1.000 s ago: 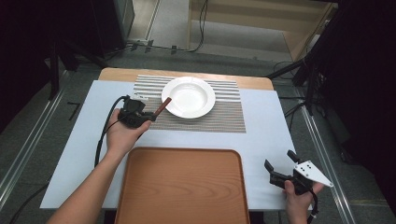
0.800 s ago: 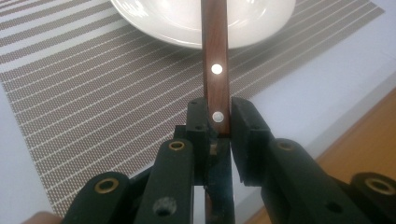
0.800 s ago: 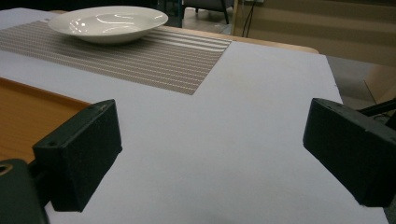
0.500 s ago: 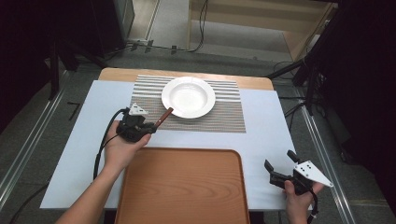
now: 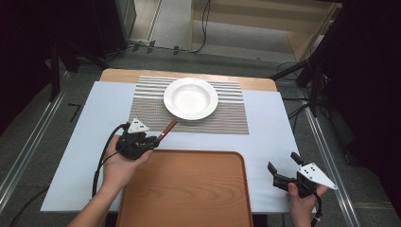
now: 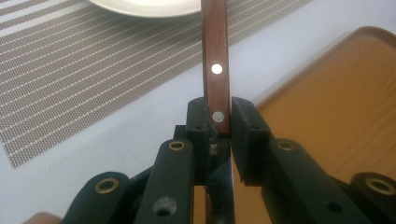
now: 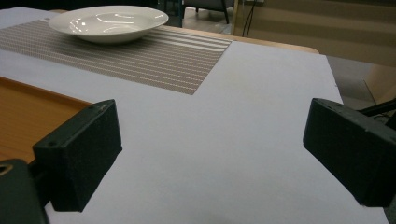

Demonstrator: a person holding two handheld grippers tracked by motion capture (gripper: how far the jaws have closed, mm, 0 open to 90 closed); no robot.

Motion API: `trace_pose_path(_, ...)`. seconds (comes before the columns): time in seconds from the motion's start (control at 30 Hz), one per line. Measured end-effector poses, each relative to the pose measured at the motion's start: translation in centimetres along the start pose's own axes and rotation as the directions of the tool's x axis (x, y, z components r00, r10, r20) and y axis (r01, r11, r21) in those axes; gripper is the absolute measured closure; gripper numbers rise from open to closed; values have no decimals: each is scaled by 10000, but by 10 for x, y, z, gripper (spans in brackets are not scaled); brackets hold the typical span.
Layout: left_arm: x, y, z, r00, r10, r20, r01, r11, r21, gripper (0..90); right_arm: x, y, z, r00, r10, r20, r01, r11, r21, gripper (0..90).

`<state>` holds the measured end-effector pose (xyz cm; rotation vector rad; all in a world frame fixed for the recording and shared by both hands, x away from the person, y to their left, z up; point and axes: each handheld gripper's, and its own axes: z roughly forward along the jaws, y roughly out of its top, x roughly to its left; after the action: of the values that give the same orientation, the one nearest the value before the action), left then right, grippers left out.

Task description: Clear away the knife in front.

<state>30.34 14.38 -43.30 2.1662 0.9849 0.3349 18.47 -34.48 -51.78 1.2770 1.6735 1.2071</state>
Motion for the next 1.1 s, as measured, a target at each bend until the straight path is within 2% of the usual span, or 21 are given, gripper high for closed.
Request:
trace_pose_path(0.3, -14, -20, -9, 9998, -2, 213, 2, 10000, -1, 766, 0, 0, 0, 10000, -2, 12, 2, 10000, 10, 30)
trace_pose_path(0.4, -18, -26, -12, 9998, 85, 157, -86, 10000, 43, 766, 0, 0, 0, 10000, 0, 21, 0, 10000, 15, 30)
trace_pose_path(0.53, -22, -33, -15, 9998, -29, 181, 29, 10000, 22, 766, 0, 0, 0, 10000, -24, 32, 23, 10000, 18, 30)
trace_pose_path(1.1, -35, -61, -19, 9994, -46, 336, 37, 9996, 267, 765, 0, 0, 0, 10000, 32, 69, -33, 10000, 43, 30)
